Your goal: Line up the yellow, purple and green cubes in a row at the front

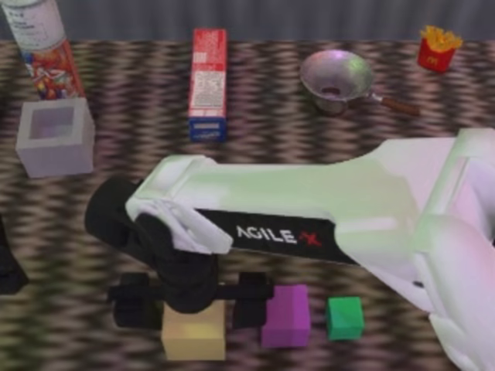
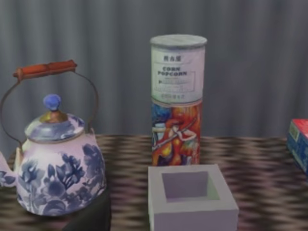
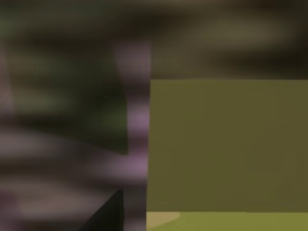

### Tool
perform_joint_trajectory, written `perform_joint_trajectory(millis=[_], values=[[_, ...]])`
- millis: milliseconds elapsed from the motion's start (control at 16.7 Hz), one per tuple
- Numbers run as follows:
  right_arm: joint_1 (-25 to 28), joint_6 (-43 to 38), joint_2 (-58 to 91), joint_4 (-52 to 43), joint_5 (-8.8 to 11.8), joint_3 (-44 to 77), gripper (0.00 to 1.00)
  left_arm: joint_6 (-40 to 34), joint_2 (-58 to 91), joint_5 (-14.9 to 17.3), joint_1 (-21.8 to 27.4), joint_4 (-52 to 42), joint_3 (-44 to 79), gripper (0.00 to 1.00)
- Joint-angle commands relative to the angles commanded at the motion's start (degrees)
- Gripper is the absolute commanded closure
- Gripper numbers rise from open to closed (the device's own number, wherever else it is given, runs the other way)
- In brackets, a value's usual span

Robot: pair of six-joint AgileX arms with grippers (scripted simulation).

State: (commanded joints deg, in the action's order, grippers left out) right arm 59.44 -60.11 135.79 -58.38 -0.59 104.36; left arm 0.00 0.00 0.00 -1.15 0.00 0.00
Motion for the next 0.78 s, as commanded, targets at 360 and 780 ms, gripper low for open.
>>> perform_joint_trajectory(millis=[360, 780], values=[[-0.12, 0.0, -0.03, -0.01, 0.0, 0.01, 0.0, 0.0, 0.0, 0.0, 0.0, 0.0, 0.0, 0.0], [0.33, -0.12, -2.56, -11.27, 0.03, 8.12, 0.0, 0.0, 0.0, 0.0, 0.0, 0.0, 0.0, 0.0]])
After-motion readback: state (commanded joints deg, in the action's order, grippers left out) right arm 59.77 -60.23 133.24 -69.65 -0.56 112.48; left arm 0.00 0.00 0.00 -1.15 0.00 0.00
